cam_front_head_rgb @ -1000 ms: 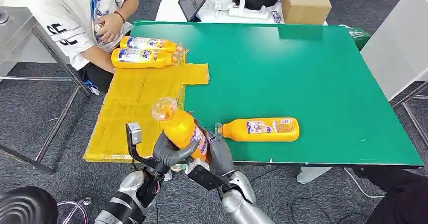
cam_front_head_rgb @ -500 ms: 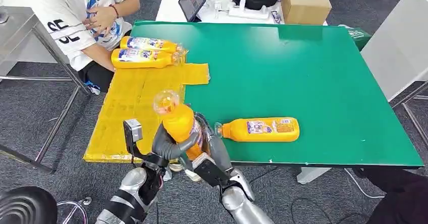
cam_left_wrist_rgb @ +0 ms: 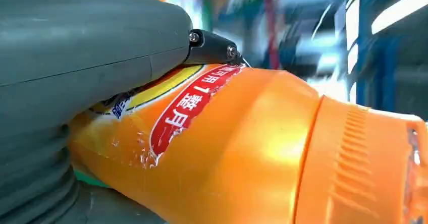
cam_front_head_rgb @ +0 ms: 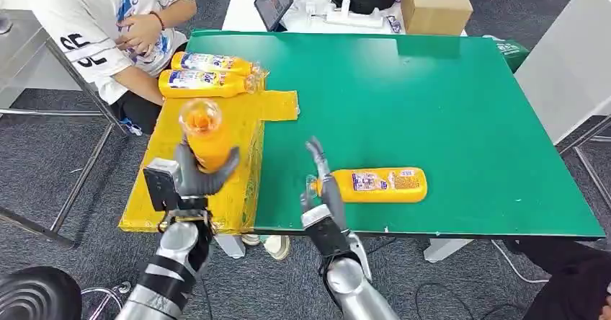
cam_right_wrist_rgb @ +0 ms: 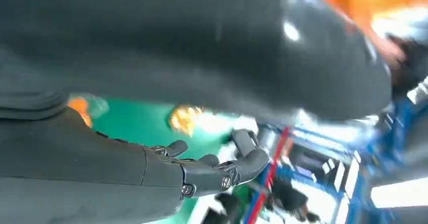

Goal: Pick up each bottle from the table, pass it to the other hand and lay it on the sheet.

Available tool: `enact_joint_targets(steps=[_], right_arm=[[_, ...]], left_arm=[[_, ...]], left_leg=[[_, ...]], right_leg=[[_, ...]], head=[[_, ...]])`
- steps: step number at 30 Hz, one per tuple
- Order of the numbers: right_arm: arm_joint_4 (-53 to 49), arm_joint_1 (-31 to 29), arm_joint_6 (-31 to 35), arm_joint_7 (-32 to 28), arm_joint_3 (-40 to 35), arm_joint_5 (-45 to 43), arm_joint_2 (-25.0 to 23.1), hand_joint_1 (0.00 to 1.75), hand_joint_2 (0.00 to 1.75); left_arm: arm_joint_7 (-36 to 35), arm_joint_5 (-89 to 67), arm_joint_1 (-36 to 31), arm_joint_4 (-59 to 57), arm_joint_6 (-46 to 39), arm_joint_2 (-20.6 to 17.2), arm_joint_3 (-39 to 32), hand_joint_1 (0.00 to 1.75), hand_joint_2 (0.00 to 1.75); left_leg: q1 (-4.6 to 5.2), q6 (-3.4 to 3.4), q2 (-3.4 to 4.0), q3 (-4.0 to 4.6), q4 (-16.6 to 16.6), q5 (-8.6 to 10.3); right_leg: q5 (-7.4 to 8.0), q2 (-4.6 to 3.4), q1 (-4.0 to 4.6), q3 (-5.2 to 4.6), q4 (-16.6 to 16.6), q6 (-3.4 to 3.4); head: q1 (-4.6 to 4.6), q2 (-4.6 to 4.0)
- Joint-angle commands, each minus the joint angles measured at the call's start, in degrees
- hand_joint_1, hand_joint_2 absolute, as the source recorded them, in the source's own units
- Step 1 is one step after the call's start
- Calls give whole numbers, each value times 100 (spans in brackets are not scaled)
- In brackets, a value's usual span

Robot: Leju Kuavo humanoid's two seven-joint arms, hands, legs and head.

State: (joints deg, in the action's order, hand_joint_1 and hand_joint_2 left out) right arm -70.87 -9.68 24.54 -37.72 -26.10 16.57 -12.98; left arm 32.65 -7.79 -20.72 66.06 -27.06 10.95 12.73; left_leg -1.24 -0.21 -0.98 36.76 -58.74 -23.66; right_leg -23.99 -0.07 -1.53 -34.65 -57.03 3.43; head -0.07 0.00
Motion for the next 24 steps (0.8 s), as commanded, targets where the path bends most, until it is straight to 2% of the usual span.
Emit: enact_joint_targets(steps=[1, 4, 5, 6, 7, 12, 15, 19, 20, 21, 24], right_arm=[[-1775, 175, 774, -228, 337, -332, 43, 0, 0], [-1853, 194, 817, -209, 303, -316, 72, 0, 0], [-1853, 194, 817, -209, 303, -316, 72, 0, 0], [-1853, 194, 817, -209, 303, -316, 72, 0, 0], [-1853, 194, 817, -209, 303, -316, 72, 0, 0], [-1776, 160, 947, -228, 198, -363, 176, 0, 0], [-1834, 155, 918, -228, 217, -470, 178, 0, 0], [-1763, 133, 876, -228, 250, -535, 200, 0, 0], [-1731, 131, 840, -228, 276, -545, 193, 0, 0], [-1684, 129, 807, -228, 293, -554, 191, 0, 0], [-1488, 90, 633, -215, 367, -665, 161, 0, 0]], left_arm=[[-866, -3577, -1685, -3127, -1294, -590, -339, 175, 175], [-778, -3668, -1757, -3432, -1294, -553, -491, 175, 175], [-778, -3668, -1757, -3432, -1294, -553, -491, 175, 175], [-778, -3668, -1757, -3432, -1294, -553, -491, 175, 175], [-778, -3668, -1757, -3432, -1294, -553, -491, 175, 175], [-1682, -4920, -1929, -4342, -1016, -773, -119, 175, 175], [-1757, -5143, -1876, -4576, -772, -848, -85, 175, 175], [-1754, -5436, -1786, -4709, -426, -892, 39, 175, 175], [-1740, -5437, -1740, -4674, -355, -879, 11, 175, 175], [-1706, -5453, -1727, -4697, -290, -878, 16, 175, 175], [-1717, -5707, -1679, -4727, -126, -891, 193, 175, 175]], left_leg=[[3, 4, -9, -14, 4, 2], [2, 6, -4, -21, 5, -1], [-4, 12, 10, -52, 9, -10], [-1, 7, 11, -23, 2, -6], [-5, 10, 23, -40, 4, -12], [0, 5, 8, -24, 5, -4], [-2, 9, 32, -45, 8, -12], [0, 5, 19, -18, 4, -4], [-6, 12, 29, -51, 6, -15], [-3, 6, 21, -23, 3, -7], [0, 5, 21, -20, 6, -4]], right_leg=[[-5, 15, 0, 15, -1, -13], [-3, 4, 1, 24, 3, -12], [-7, -2, 11, 54, 13, -28], [-2, -6, 5, 24, 3, -14], [-4, -11, 11, 39, 9, -21], [-4, -1, 3, 23, 5, -11], [-3, -21, 8, 39, 11, -19], [-2, -9, 3, 13, 4, -10], [-8, -12, 14, 46, 12, -25], [-3, -10, 7, 20, 6, -13], [0, -13, 2, 16, 6, -8]], head=[[2, 0], [2, 0], [2, 0], [2, 0], [2, 0], [4, 0], [2, 0], [2, 0], [2, 0], [4, 0], [2, 0]])
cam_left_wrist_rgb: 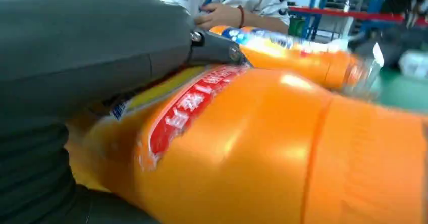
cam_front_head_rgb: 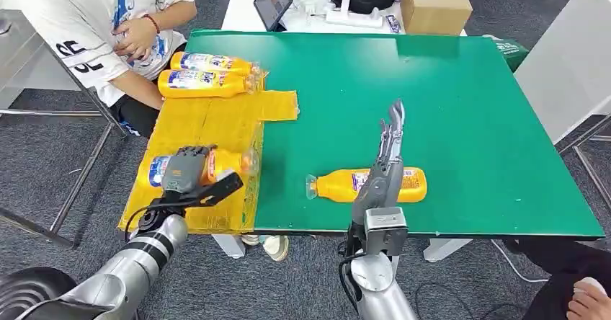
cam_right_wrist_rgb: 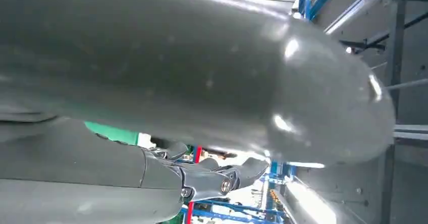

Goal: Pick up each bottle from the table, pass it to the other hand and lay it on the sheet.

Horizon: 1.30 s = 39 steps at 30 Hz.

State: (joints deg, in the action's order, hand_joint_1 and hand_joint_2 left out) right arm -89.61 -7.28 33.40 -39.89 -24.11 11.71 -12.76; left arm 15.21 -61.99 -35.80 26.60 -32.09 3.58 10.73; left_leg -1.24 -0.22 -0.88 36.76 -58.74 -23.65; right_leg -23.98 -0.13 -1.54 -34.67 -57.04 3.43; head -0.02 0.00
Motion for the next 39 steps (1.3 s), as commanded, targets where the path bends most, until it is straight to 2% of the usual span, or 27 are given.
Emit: enact_joint_targets(steps=[1, 4, 5, 6, 7, 8, 11, 15, 16, 17, 20, 28, 29, 30, 31, 32, 34, 36, 38, 39], right_arm=[[462, -167, -273, -1, 195, -184, 126, 0, 0], [685, -207, -417, 20, 223, -206, 110, 0, 0], [772, -223, -459, 25, 238, -200, 98, 0, 0], [818, -232, -485, 31, 245, -197, 87, 0, 0], [855, -238, -509, 32, 266, -196, 69, 0, 0], [873, -241, -520, 31, 281, -191, 56, 0, 0], [873, -241, -520, 31, 281, -191, 56, 0, 0], [865, -245, -524, 32, 281, -188, 55, 0, 0], [865, -245, -524, 32, 281, -188, 55, 0, 0], [865, -245, -524, 32, 281, -188, 55, 0, 0], [865, -245, -524, 32, 281, -188, 55, 0, 0], [1177, -350, -712, 95, 395, -150, -9, 0, 0], [1223, -362, -742, 93, 419, -151, -17, 0, 0], [1274, -377, -746, 93, 440, -155, -27, 0, 0], [1322, -391, -761, 91, 452, -153, -28, 0, 0], [1397, -405, -790, 92, 461, -148, -30, 0, 0], [1512, -413, -816, 89, 460, -145, -29, 0, 0], [1644, -416, -836, 135, 416, 23, 12, 0, 0], [1824, -450, -969, 521, 242, 506, 163, 0, 0], [1977, -492, -1121, 794, 120, 759, 282, 0, 175]], left_arm=[[115, -239, -139, -779, 476, -149, 357, 175, 175], [186, -360, -38, -785, 648, -164, 452, 175, 175], [226, -337, 0, -789, 754, -156, 435, 127, 175], [285, -241, 25, -782, 843, -135, 359, 2, 175], [369, -146, 47, -771, 981, -120, 288, 0, 175], [444, -22, 64, -755, 1096, -91, 193, 0, 0], [444, -22, 64, -755, 1096, -91, 193, 0, 0], [443, -17, 53, -748, 1114, -80, 190, 0, 0], [443, -17, 53, -748, 1114, -80, 190, 0, 0], [443, -17, 53, -748, 1114, -80, 190, 0, 0], [443, -17, 53, -748, 1114, -80, 190, 0, 0], [957, 871, 104, -640, 2391, -1, -343, 0, 0], [1012, 1009, 127, -612, 2553, -8, -403, 0, 0], [1069, 1212, 146, -616, 2776, -2, -535, 0, 0], [1089, 1357, 160, -614, 2908, 6, -627, 0, 0], [1289, 1961, 207, -570, 3329, 77, -1076, 0, 0], [1632, 2631, 307, -404, 3644, 165, -1566, 0, 0], [2291, 3562, 485, 165, 3400, 420, -2266, 0, 0], [2479, 4454, 776, 1357, 2744, 744, -2625, 0, 0], [2479, 4631, 953, 2081, 2089, 821, -2521, 0, 175]], left_leg=[[-2, 8, 15, -31, 8, -8], [-2, 5, 16, -28, 8, -5], [-2, 7, 21, -37, 11, -7], [-1, 5, 15, -30, 10, -5], [-2, 8, 21, -46, 13, -8], [1, 8, 18, -44, 13, -6], [-2, 10, 22, -58, 14, -9], [2, 7, -11, -50, 9, -4], [-3, 15, 9, -73, 17, -8], [3, 8, -11, -56, 12, -3], [1, 7, -11, -58, 12, -2], [2, 9, -12, -84, 15, 0], [-4, 16, 7, -94, 26, 1], [4, 7, -22, -91, 12, 1], [3, 8, -15, -97, 16, 2], [5, 7, -21, -102, 16, 2], [0, 12, -5, -107, 27, 7], [4, 9, -11, -117, 22, 3], [0, 12, -3, -117, 25, 6], [0, 14, -8, -110, 25, 8]], right_leg=[[-3, -8, 6, 30, 12, -14], [0, -11, 5, 27, 11, -11], [0, -13, 7, 36, 14, -16], [0, -10, 4, 29, 11, -11], [-1, -13, 7, 45, 17, -17], [0, -12, 4, 44, 15, -14], [0, -16, 7, 59, 18, -18], [-3, 4, 0, 61, 8, -11], [1, -8, 10, 81, 23, -26], [-1, 5, 0, 67, 11, -14], [0, 5, 3, 71, 12, -16], [1, 5, 3, 96, 15, -16], [9, -6, 12, 104, 32, -31], [-1, 11, 0, 104, 11, -12], [1, 6, 1, 107, 14, -17], [-1, 9, -1, 112, 13, -14], [11, -1, 6, 117, 29, -24], [5, 1, 1, 127, 20, -18], [12, -1, 7, 124, 27, -24], [12, 8, 8, 120, 28, -26]], head=[[-2, 0], [-2, 0], [-2, 0], [-2, 0], [-4, 0], [-2, 0], [0, 0], [-4, 0], [0, 0], [-2, 0], [-2, 0], [-2, 0], [-2, 0], [-2, 0], [-4, 0], [-2, 0], [-2, 0], [0, 0], [-4, 0], [0, 0]])
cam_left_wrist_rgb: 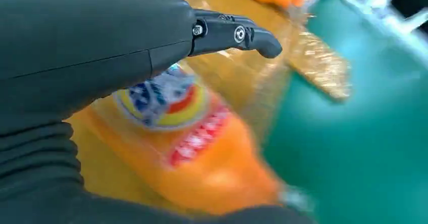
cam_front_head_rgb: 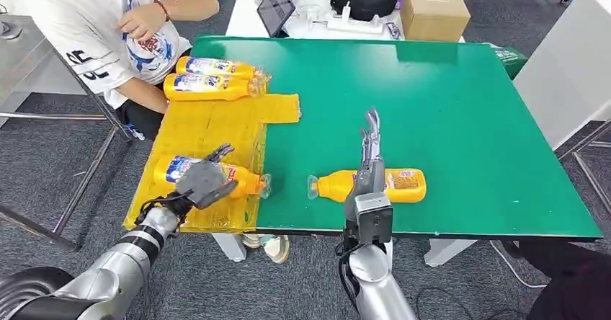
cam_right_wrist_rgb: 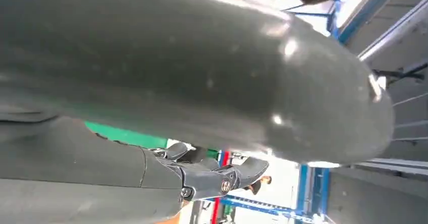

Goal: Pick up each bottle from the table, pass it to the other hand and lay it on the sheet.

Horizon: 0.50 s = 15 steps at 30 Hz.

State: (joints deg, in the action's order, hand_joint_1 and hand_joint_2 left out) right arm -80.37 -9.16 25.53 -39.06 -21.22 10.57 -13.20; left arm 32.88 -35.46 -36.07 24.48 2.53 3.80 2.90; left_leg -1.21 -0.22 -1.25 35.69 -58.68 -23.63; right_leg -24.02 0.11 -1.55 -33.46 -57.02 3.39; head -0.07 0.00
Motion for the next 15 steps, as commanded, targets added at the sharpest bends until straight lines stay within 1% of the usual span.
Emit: enact_joint_targets(steps=[1, 2, 3, 5, 12, 13, 14, 15], right_arm=[[1225, -353, -419, 916, -240, 1140, 424, 0, 175], [1506, -439, -534, 1127, -284, 1491, 562, 0, 175], [1584, -468, -472, 1156, -257, 1650, 636, 0, 175], [1601, -477, -496, 1162, -184, 1653, 683, 0, 175], [1601, -477, -496, 1162, -184, 1653, 683, 0, 175], [1546, -486, -504, 1325, -211, 1799, 706, 0, 175], [1527, -501, -540, 1480, -229, 1968, 796, 0, 175], [1516, -520, -453, 1724, -197, 2248, 965, 0, 175]], left_arm=[[712, 2199, 1153, 2914, -1726, 802, -1524, 0, 175], [712, 2416, 1284, 3445, -2274, 709, -1208, 0, 175], [712, 2434, 1374, 3753, -2383, 643, -1013, 0, 175], [712, 2472, 1420, 3790, -2418, 627, -957, 0, 175], [712, 2472, 1420, 3790, -2418, 627, -957, 0, 175], [712, 2463, 1499, 3946, -2577, 581, -819, 0, 175], [712, 2512, 1562, 4054, -2651, 533, -652, 0, 175], [712, 2697, 1691, 4300, -2525, 549, -576, 0, 175]], left_leg=[[-6, 8, 9, 10, 0, 2], [-9, 11, 15, 20, -2, 3], [-10, 0, 19, 23, -4, 4], [-9, -2, 38, 40, 1, 8], [-6, 1, 35, 60, 0, 5], [-7, 5, 43, 53, 1, 0], [-6, 1, 39, 65, 0, 4], [-6, -2, 36, 71, -1, 4]], right_leg=[[7, 1, 9, -10, 9, -10], [11, -1, 14, -19, 12, -14], [11, -8, 12, -30, 6, -13], [23, -20, 11, -58, 8, -23], [15, -19, 9, -70, 7, -20], [14, -23, 12, -64, 10, -26], [15, -19, 10, -75, 6, -24], [15, -17, 8, -83, 4, -20]], head=[[2, 0], [4, 0], [4, 0], [6, 0], [2, 0], [4, 0], [2, 0], [4, 0]])
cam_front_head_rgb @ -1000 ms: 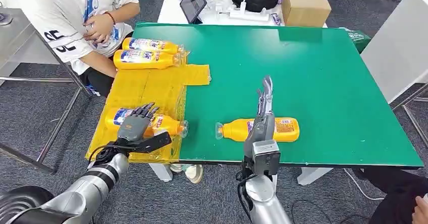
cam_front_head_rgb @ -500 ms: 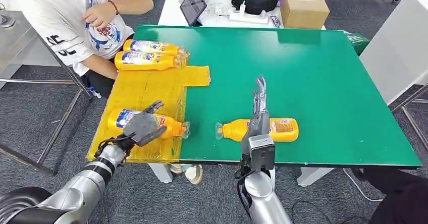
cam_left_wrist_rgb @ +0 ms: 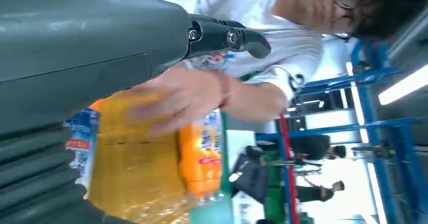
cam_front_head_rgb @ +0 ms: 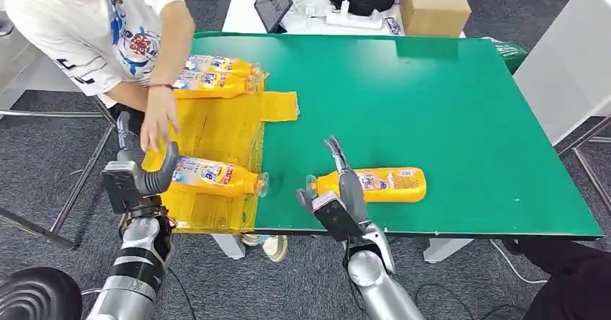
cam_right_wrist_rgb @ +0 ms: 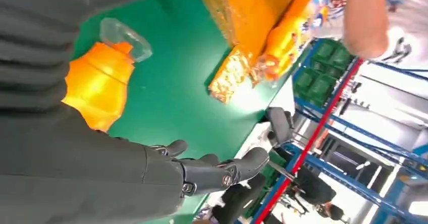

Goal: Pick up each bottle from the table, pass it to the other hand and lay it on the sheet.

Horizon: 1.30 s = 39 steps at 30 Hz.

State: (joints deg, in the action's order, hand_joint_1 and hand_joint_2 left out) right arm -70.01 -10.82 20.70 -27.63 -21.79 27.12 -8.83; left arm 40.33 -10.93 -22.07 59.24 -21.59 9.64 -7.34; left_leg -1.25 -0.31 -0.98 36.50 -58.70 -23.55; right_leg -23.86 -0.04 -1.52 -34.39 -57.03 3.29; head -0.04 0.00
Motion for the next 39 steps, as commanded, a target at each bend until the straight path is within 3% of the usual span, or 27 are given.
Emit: enact_joint_targets(steps=[1, 3, 5, 8, 12, 15, 22, 39], right_arm=[[426, -381, -76, 884, -144, 899, 791, 0, 175], [253, -354, -282, 1158, -15, 1147, 1105, 0, 175], [205, -412, -903, 1700, 32, 1546, 1579, 0, 175], [291, -593, -1285, 1921, 222, 1755, 2112, 0, 175], [827, -1154, -1637, 1973, 351, 1876, 2338, 0, 175], [1606, -1539, -1862, 1981, 266, 1924, 2245, 0, 175], [3122, -2145, -1682, 1876, 109, 2031, 2032, 0, 175], [4295, -2849, -2541, 1404, -255, 1747, 1971, 0, 175]], left_arm=[[-33, 344, 419, 977, 18, -14, 538, 0, 175], [-33, 433, 611, 1117, 149, 75, 566, 0, 175], [-40, 390, 778, 1134, 329, 121, 607, 0, 175], [-33, 166, 903, 1026, 380, 132, 718, 0, 175], [-33, -42, 768, 677, 484, 177, 821, 0, 175], [-36, -23, 639, 411, 551, 216, 837, 0, 175], [-33, 5, 466, 94, 631, 194, 932, 0, 175], [-33, 171, 118, -461, 773, 192, 1089, 0, 175]], left_leg=[[-4, 12, 13, -17, 2, -9], [-2, 14, 7, -14, 3, -8], [3, 13, -5, -6, 4, -3], [8, 12, -9, 3, 0, -2], [17, 13, -2, 8, -6, -4], [13, 13, 11, -1, -5, -6], [6, 9, 14, -3, -1, -2], [2, 9, 14, -6, -2, -3]], right_leg=[[-3, -3, 9, 20, 10, -16], [-3, 3, 7, 19, 12, -13], [-3, 12, 1, 10, 11, -7], [-3, 12, -5, 4, 7, -4], [-1, 6, -14, -2, 1, -7], [4, -4, -10, 5, 5, -11], [6, -4, -3, -1, 7, -2], [6, -5, 1, 5, 9, -4]], head=[[2, 0], [-2, 0], [-4, 0], [0, 0], [0, 0], [0, 0], [-2, 0], [0, 0]])
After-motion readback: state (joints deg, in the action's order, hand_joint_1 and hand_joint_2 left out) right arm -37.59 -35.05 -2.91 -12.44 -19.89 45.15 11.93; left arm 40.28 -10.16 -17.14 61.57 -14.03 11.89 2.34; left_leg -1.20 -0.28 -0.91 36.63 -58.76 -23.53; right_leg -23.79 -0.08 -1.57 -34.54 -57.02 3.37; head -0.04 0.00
